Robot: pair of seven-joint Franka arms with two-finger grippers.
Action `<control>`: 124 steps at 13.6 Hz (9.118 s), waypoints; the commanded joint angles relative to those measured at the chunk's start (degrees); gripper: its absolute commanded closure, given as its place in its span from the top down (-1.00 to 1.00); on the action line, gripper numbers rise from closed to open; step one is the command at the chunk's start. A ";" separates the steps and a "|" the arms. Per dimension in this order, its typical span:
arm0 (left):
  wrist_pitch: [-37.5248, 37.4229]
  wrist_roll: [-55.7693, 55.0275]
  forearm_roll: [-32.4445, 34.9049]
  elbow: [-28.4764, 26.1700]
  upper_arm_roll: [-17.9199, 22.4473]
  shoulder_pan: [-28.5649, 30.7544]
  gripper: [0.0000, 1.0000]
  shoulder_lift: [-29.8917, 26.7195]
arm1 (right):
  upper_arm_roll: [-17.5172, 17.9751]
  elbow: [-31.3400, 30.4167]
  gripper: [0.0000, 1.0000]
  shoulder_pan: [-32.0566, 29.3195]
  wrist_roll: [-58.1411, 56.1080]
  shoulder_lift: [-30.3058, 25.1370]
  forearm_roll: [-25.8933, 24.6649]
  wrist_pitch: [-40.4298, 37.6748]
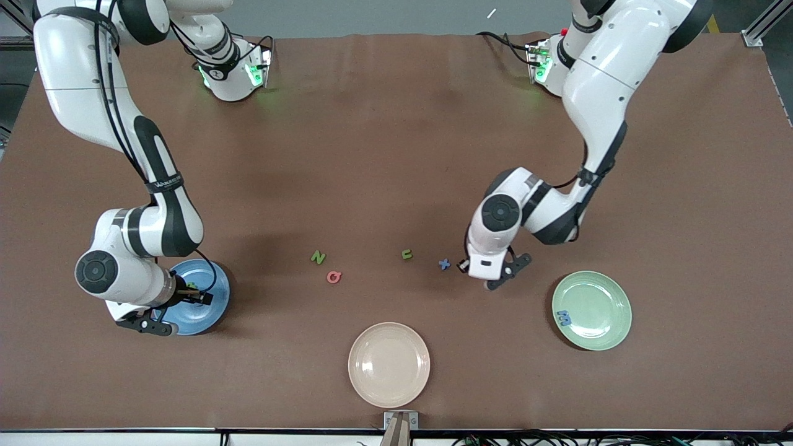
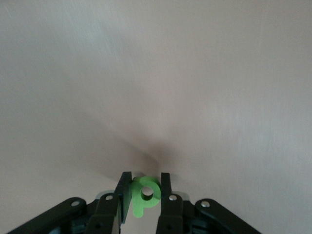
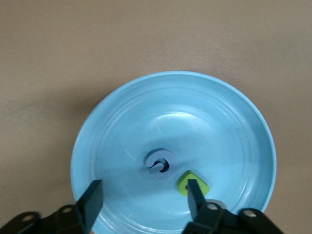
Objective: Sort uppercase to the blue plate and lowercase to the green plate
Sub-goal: 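Drop the c on the blue plate while the left gripper drops the p, then grasp the green N with the right gripper while the left gripper reaches the x, then drop the N on the blue plate while the left gripper grasps the x, then grasp the pink Q with the right gripper while the left gripper drops the x, then drop the Q on the blue plate while the left gripper reaches the u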
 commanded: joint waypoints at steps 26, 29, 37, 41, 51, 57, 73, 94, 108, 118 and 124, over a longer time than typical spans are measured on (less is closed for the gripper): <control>-2.33 34.13 0.60 3.83 -6.57 20.76 0.98 -1.00 | 9.30 -14.28 -0.72 15.77 27.66 -3.11 7.65 11.21; -2.33 27.37 0.43 4.01 -7.20 15.59 0.74 -0.66 | 9.21 -13.75 -0.95 14.81 27.04 -3.72 7.56 10.08; -1.90 11.98 0.69 10.15 -6.59 2.14 0.38 5.58 | 3.06 -6.37 -0.96 9.55 15.38 -7.06 3.61 -3.90; -1.90 9.86 0.52 13.67 -4.84 -2.35 0.27 8.66 | 2.97 -6.37 -0.95 1.64 4.57 -6.45 -0.78 -3.29; -2.51 3.61 0.25 14.21 0.36 -9.04 0.20 9.37 | 2.97 -6.54 0.04 -1.46 -0.38 -3.90 -0.43 1.90; -4.53 0.37 0.16 14.12 0.27 -9.57 0.10 9.45 | 3.41 -4.62 0.28 2.66 7.22 -4.25 0.18 1.11; -6.55 1.58 1.04 13.76 0.27 -0.97 -0.97 4.36 | 3.32 2.07 0.35 22.71 38.82 5.24 2.99 11.74; -9.10 30.07 0.34 12.36 -0.25 19.00 0.99 3.66 | 2.80 3.65 -0.95 13.59 21.97 0.50 2.29 -0.20; -8.58 8.72 0.96 12.45 -7.29 3.80 0.99 4.44 | 2.36 2.69 -0.94 -5.22 -14.33 -0.38 -2.36 -0.40; -0.14 5.37 4.02 12.88 -5.18 -7.80 0.70 8.57 | 2.45 1.72 -0.14 -8.14 -20.33 0.41 -2.37 2.51; -0.05 5.28 4.03 15.95 -3.86 -12.02 0.38 10.77 | 2.45 1.72 -0.07 -8.05 -20.16 0.06 -2.37 1.90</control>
